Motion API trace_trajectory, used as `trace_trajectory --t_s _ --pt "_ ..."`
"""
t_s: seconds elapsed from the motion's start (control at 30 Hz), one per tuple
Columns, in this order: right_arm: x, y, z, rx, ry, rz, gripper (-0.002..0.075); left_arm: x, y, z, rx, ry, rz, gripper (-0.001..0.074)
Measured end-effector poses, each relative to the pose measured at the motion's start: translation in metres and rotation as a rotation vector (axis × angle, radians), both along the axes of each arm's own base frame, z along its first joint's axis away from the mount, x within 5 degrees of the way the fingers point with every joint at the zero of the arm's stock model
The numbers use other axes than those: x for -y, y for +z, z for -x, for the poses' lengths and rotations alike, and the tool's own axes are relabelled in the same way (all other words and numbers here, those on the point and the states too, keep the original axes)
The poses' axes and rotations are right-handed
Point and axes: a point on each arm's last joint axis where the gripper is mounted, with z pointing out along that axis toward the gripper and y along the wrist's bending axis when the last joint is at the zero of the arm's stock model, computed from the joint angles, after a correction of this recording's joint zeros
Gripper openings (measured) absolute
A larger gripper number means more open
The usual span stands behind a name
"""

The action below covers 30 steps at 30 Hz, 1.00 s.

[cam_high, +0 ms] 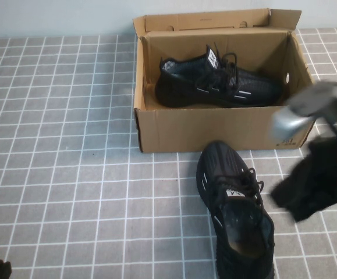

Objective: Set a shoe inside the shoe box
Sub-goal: Pick up the shoe from the table

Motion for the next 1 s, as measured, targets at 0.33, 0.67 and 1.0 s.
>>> trace_trajectory --t_s 0.33,0.67,1.0 --pt "-0.058 0.006 0.000 0.230 0.508 0.108 0.0224 0.000 0.000 0.000 -0.002 0.000 0.000 -0.0001" --pt "-0.065 -0.030 -0.030 0.299 0.643 0.312 0.0412 0.000 0.000 0.000 -0.002 0.000 0.000 -0.0001" --pt "-0.077 -0.058 -0.052 0.335 0.631 0.354 0.0412 0.000 0.000 0.000 -0.001 0.000 -0.002 -0.0001"
